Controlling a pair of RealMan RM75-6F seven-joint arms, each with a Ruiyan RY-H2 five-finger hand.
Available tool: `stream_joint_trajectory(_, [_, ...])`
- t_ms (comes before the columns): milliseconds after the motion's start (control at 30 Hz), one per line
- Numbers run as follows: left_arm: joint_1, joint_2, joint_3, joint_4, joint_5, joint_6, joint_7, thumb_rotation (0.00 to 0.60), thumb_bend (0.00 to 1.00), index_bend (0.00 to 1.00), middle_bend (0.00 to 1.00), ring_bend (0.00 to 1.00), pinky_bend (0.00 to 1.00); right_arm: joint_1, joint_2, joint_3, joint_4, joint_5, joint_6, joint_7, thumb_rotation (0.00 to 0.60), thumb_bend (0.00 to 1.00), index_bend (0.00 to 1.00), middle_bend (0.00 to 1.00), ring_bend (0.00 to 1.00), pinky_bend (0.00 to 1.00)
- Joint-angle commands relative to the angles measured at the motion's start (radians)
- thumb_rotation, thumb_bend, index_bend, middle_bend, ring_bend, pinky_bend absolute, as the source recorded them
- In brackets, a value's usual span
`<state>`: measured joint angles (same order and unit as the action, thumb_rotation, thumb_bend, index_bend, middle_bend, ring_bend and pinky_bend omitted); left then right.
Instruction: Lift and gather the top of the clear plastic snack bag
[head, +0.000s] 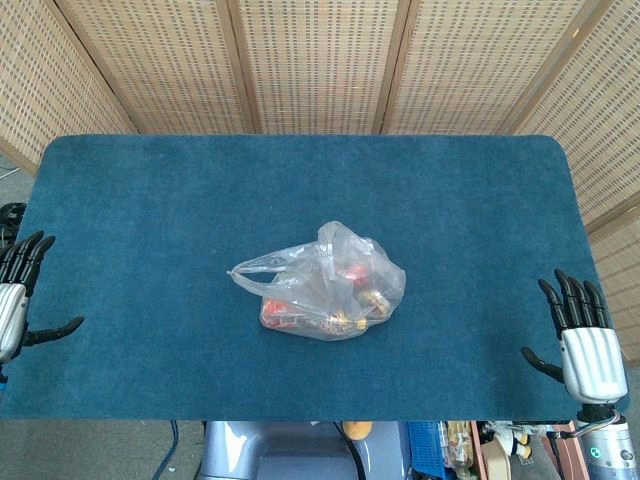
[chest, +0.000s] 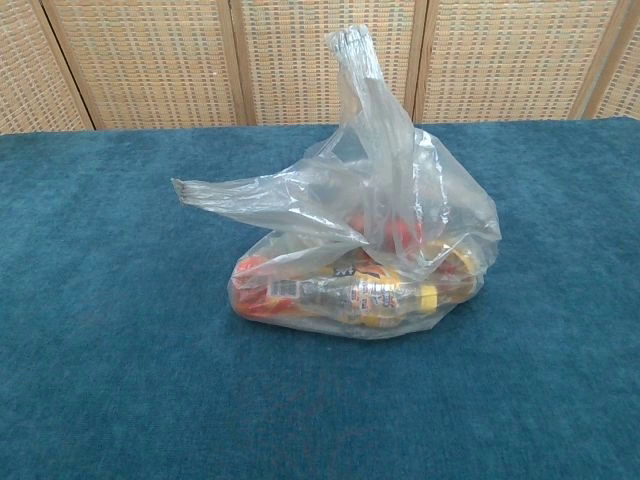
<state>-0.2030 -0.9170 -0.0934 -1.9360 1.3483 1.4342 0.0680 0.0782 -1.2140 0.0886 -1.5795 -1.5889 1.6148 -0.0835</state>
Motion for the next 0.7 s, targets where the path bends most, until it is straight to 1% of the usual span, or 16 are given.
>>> stream_joint_trajectory(33, [0.002, 0.002, -0.001, 0.0, 0.0, 0.0, -0.005, 0.6, 0.15, 0.0, 0.0, 0.0, 0.0, -0.001, 0.007, -0.003, -0.005, -0.003, -0.003, 0.015, 0.6, 0.0, 0.08, 0.0, 0.0, 0.0])
stream_joint_trajectory(167, [0.006, 0.006, -0.004, 0.002, 0.007, 0.004, -0.015, 0.6, 0.15, 0.0, 0.0, 0.0, 0.0, 0.004, 0.021, -0.013, -0.018, -0.008, -0.023, 0.057, 0.6, 0.0, 0.08, 0.0, 0.0, 0.0])
stream_joint_trajectory(300, [0.007, 0.007, -0.009, 0.01, 0.003, 0.004, -0.02, 0.6, 0.15, 0.0, 0.0, 0.0, 0.0, 0.055, 0.077, -0.038, -0.065, -0.055, -0.107, 0.252, 0.6, 0.0, 0.08, 0.0, 0.0, 0.0])
stream_joint_trajectory(467, [-0.003, 0.004, -0.025, 0.011, -0.021, -0.01, -0.025, 0.6, 0.15, 0.0, 0.0, 0.0, 0.0, 0.192, 0.169, -0.055, -0.103, -0.158, -0.262, 0.517, 0.6, 0.0, 0.09, 0.03, 0.0, 0.0])
stream_joint_trajectory(533, [-0.007, 0.004, -0.031, 0.013, -0.029, -0.015, -0.024, 0.6, 0.15, 0.0, 0.0, 0.0, 0.0, 0.266, 0.193, -0.052, -0.114, -0.194, -0.329, 0.653, 0.6, 0.07, 0.09, 0.03, 0.0, 0.0])
stream_joint_trajectory(633, [-0.009, 0.005, -0.035, 0.016, -0.037, -0.019, -0.028, 0.6, 0.15, 0.0, 0.0, 0.0, 0.0, 0.333, 0.203, -0.045, -0.117, -0.211, -0.387, 0.766, 0.6, 0.33, 0.09, 0.03, 0.0, 0.0])
stream_joint_trajectory(700, [-0.01, 0.006, -0.039, 0.019, -0.048, -0.026, -0.035, 0.6, 0.15, 0.0, 0.0, 0.0, 0.0, 0.381, 0.206, -0.038, -0.119, -0.217, -0.431, 0.828, 0.6, 0.56, 0.09, 0.03, 0.0, 0.0])
